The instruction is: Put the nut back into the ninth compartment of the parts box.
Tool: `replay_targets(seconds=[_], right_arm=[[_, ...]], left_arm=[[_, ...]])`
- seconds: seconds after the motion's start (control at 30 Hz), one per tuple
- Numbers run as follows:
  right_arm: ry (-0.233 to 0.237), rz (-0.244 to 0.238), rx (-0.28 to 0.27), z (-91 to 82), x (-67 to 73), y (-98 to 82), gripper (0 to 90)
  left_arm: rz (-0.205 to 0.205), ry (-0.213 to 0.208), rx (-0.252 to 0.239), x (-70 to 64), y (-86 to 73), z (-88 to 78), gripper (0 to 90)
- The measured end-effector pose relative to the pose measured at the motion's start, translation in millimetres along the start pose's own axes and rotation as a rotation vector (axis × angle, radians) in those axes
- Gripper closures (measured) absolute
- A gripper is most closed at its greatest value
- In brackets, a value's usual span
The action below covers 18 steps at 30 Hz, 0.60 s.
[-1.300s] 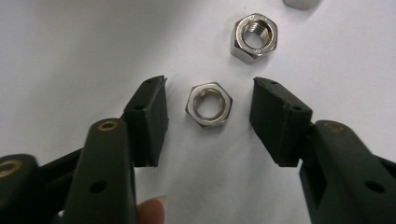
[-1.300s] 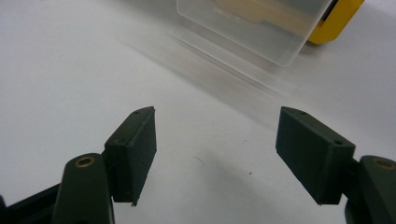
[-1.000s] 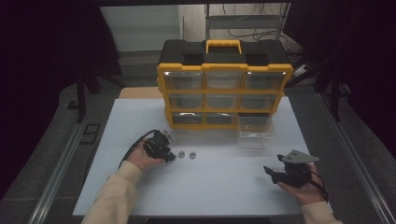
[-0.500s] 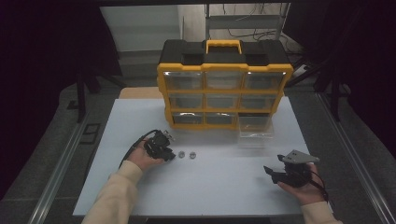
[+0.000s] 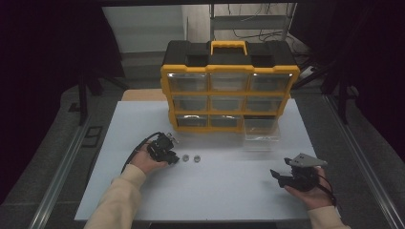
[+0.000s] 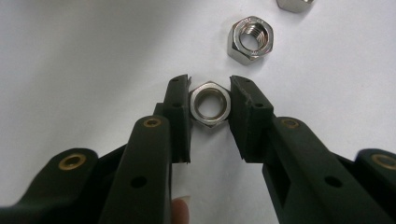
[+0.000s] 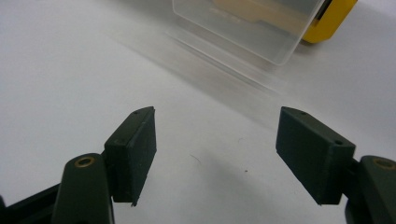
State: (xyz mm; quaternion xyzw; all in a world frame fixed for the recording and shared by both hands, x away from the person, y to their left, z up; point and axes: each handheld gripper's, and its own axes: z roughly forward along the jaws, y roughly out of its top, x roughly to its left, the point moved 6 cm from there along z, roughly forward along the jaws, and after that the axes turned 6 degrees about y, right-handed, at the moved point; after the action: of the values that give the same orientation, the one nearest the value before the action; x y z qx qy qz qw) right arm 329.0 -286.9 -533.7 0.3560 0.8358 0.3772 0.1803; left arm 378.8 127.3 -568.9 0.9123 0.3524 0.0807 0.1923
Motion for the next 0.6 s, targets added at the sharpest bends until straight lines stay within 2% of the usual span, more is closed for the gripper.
replay_targets(seconds=[0.3, 0.6], right_arm=[[-0.001, 0.001, 0.001, 0.2, 0.0, -0.1, 29.8], [-0.003, 0.002, -0.002, -0.2, -0.2, 0.1, 29.8]], left_arm=[[-0.029, -0.015, -0.051, 2.2, 1.6, -14.4, 69.9], [-0.017, -0.008, -0.086, -1.1, 10.0, -29.5, 69.9]])
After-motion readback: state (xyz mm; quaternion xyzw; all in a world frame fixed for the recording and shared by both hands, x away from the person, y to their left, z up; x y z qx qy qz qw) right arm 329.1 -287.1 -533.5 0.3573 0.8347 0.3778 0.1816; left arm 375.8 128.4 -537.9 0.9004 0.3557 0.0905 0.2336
